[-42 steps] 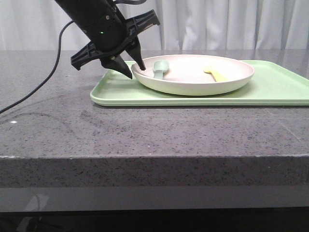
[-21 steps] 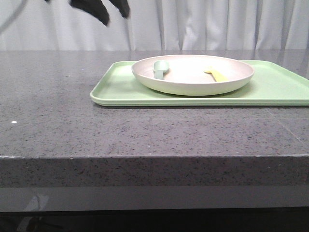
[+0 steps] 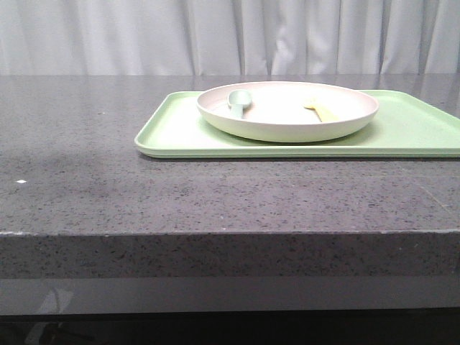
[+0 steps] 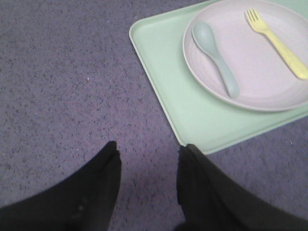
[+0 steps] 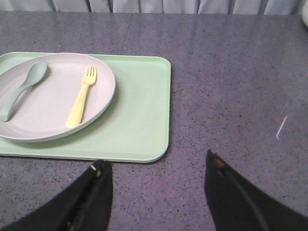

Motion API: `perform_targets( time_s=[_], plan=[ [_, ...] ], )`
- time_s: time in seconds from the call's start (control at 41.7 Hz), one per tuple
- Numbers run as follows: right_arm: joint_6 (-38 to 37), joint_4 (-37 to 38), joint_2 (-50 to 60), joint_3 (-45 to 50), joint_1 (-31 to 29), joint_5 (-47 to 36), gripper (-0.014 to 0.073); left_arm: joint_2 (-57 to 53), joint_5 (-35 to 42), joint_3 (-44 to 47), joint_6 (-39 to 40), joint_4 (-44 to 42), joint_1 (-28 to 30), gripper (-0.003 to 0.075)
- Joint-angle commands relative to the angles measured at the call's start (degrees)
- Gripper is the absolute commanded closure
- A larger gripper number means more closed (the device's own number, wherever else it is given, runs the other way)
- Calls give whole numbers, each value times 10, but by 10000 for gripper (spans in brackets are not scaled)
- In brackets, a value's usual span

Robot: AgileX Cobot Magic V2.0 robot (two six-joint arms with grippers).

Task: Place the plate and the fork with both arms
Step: 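Raise the left gripper away from the plate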

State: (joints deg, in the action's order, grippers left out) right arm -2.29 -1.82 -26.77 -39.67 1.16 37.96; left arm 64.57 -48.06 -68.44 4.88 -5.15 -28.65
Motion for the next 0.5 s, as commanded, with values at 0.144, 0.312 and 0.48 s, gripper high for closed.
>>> perform_targets(
  time_s=[0.144, 0.312, 0.48],
  plan=[
    [6, 4, -8, -18, -2, -48, 145, -152, 45, 117, -89, 101, -3, 427],
    [6, 4, -8, -18, -2, -48, 145, -223, 51, 180, -89, 101, -3, 427],
    [6, 4, -8, -18, -2, -49, 145, -255, 51, 207, -89, 101, -3, 427]
  ],
)
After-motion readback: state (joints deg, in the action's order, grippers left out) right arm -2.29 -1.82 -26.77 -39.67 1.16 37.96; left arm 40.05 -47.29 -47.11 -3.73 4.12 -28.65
